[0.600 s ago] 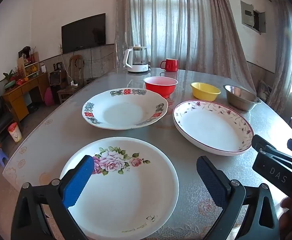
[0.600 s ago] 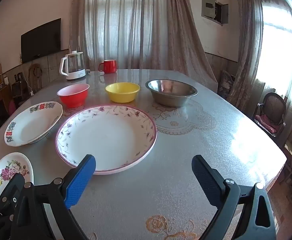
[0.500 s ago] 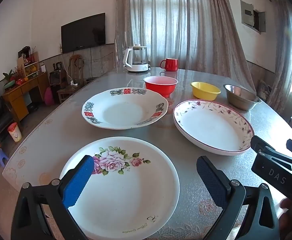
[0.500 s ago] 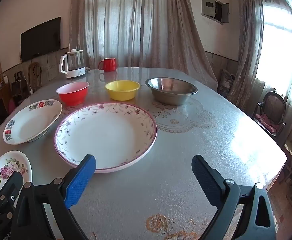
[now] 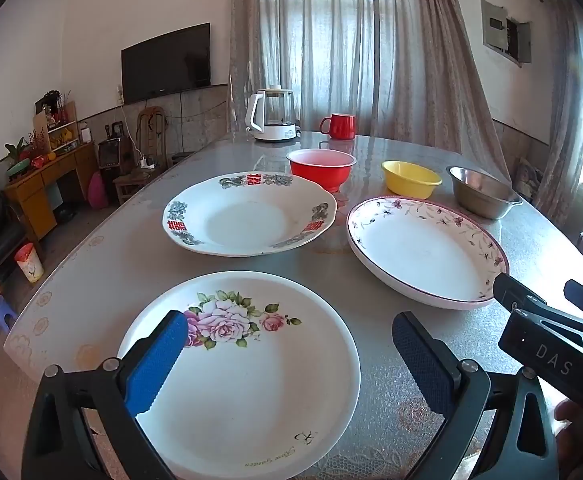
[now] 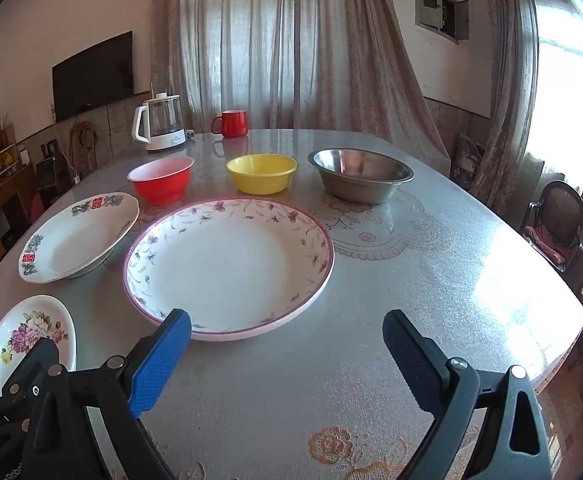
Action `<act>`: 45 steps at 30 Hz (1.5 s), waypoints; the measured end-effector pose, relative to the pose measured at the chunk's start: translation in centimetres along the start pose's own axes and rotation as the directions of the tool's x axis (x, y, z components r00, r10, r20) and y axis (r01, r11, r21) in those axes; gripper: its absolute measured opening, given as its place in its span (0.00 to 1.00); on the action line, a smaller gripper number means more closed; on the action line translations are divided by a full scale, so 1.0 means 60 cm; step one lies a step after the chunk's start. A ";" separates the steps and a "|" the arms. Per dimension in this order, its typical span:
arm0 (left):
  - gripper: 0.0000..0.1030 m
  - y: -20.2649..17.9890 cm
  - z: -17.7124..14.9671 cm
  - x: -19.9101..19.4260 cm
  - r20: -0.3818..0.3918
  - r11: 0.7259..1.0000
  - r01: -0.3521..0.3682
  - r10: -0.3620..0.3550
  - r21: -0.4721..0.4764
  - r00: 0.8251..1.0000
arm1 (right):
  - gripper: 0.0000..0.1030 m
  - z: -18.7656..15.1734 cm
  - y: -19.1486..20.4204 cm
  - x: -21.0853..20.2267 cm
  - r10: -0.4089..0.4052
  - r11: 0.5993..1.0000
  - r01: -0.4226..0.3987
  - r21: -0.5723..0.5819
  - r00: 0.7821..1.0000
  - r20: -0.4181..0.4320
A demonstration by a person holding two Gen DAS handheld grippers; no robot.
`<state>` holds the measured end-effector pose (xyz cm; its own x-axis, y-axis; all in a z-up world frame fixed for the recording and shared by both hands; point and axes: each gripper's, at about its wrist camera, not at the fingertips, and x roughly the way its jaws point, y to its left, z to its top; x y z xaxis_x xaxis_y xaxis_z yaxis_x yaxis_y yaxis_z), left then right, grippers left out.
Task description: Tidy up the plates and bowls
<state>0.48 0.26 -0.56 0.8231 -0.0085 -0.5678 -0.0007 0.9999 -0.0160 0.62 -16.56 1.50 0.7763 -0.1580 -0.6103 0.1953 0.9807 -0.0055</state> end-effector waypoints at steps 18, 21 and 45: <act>1.00 0.000 0.003 -0.005 -0.001 1.000 0.007 -0.007 -0.001 1.000 | 0.96 0.001 0.000 0.002 0.030 1.000 -0.029 0.006 0.999 -0.022; 1.00 -0.001 0.003 -0.006 -0.004 1.000 0.007 -0.007 0.001 1.000 | 0.96 0.002 -0.001 0.002 0.029 1.000 -0.028 0.007 0.999 -0.020; 1.00 -0.005 0.006 -0.025 0.022 1.000 0.013 -0.013 0.012 1.000 | 0.96 0.005 -0.011 -0.011 0.076 0.997 -0.076 0.020 0.997 -0.007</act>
<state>-0.58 -0.04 0.59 0.8353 -0.0212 -0.5494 0.0168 0.9998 -0.0130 0.14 -17.14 2.14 0.7846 -0.0824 -0.6145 0.1478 0.9874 0.0563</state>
